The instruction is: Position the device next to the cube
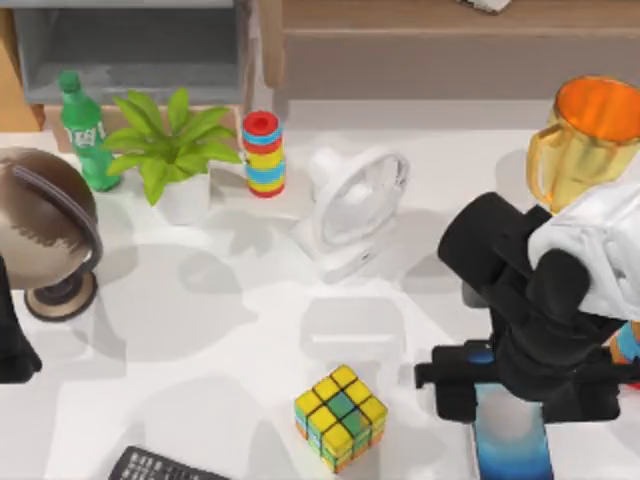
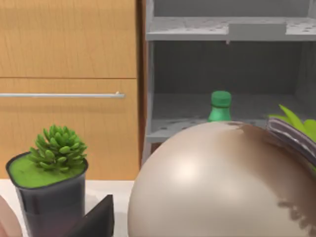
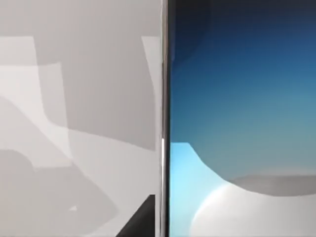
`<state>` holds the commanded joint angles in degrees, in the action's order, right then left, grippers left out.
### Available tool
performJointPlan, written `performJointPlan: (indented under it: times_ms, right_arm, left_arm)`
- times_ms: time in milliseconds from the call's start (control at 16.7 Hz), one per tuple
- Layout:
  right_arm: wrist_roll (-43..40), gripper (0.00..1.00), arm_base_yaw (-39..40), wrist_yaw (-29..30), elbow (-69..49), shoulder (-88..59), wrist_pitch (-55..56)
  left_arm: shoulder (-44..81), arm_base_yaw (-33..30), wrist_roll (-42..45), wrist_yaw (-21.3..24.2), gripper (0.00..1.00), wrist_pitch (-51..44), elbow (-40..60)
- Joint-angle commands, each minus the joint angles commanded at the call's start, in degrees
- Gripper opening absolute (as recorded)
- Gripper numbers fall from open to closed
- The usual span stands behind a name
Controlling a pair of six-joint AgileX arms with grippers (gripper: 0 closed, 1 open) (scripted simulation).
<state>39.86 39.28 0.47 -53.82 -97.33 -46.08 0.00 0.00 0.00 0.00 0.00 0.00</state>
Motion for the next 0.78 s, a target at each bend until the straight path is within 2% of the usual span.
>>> performJointPlan:
  times_ms: [420,780]
  right_arm:
    - [0.0,0.98,0.0,0.0,0.0,0.0,0.0]
    - [0.0,1.0,0.0,0.0,0.0,0.0,0.0]
  left_arm:
    - [0.0,0.0,0.0,0.0,1.0,0.0,0.0]
    - [0.0,0.0,0.0,0.0,1.0,0.0,0.0]
